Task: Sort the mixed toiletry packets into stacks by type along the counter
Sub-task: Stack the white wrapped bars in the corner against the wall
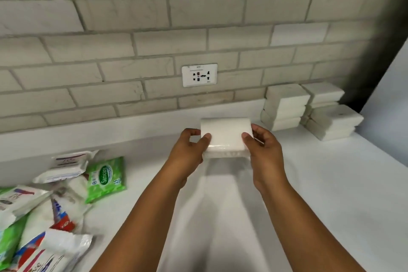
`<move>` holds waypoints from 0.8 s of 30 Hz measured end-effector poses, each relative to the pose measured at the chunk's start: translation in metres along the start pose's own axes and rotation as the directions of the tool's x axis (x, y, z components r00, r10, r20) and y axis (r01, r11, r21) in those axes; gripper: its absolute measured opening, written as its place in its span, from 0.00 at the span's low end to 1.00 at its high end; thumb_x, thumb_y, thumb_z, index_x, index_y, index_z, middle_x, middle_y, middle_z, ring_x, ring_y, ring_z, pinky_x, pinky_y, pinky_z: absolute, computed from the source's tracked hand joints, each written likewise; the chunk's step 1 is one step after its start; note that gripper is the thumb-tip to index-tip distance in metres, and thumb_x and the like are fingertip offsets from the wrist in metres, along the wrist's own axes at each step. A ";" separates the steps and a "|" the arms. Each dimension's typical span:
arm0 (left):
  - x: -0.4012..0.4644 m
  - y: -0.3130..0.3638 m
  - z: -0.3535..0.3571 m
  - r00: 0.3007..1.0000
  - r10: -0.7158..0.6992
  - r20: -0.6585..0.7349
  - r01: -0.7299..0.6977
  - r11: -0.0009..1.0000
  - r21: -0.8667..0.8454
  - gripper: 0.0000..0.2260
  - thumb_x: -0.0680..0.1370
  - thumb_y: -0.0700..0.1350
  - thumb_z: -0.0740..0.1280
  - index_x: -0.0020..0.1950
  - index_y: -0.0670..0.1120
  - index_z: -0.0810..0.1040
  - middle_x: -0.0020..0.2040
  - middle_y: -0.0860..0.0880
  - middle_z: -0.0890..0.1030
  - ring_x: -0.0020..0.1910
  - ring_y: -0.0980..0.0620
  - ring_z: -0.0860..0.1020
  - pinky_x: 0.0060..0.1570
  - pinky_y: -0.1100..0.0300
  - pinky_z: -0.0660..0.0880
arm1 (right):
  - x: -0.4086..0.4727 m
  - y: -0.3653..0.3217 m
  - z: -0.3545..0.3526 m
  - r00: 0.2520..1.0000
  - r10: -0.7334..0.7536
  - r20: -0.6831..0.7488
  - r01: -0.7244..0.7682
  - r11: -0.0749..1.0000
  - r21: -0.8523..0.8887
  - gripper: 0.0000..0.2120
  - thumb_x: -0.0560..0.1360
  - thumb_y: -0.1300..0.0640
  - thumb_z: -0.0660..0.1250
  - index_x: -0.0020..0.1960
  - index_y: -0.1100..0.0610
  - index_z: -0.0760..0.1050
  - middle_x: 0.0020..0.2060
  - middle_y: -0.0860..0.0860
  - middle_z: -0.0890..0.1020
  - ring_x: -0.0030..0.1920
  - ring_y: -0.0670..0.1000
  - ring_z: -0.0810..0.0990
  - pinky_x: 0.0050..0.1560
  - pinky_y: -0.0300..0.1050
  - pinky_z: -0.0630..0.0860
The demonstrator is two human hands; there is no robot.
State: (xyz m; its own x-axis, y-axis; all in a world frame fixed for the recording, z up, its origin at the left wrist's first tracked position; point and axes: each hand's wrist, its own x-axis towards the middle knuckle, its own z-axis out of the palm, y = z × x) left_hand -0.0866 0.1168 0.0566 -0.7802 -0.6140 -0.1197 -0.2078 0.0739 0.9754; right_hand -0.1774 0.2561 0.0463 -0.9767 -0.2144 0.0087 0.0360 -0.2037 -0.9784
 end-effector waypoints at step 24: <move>0.074 0.045 0.390 0.995 0.056 0.088 -0.045 0.992 -0.120 0.07 0.82 0.52 0.57 0.57 0.54 0.73 0.50 0.49 0.80 0.50 0.48 0.79 0.51 0.53 0.78 | 0.211 -0.041 -0.309 0.968 -0.050 -0.248 0.013 0.988 -0.152 0.14 0.79 0.55 0.62 0.64 0.49 0.74 0.58 0.46 0.79 0.55 0.45 0.77 0.52 0.38 0.75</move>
State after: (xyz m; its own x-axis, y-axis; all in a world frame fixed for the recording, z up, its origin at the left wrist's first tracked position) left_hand -0.3840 0.3807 0.0199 -0.8397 -0.5370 -0.0812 -0.1002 0.0063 0.9949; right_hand -0.4507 0.5148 0.0246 -0.9992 0.0393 0.0066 -0.0089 -0.0589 -0.9982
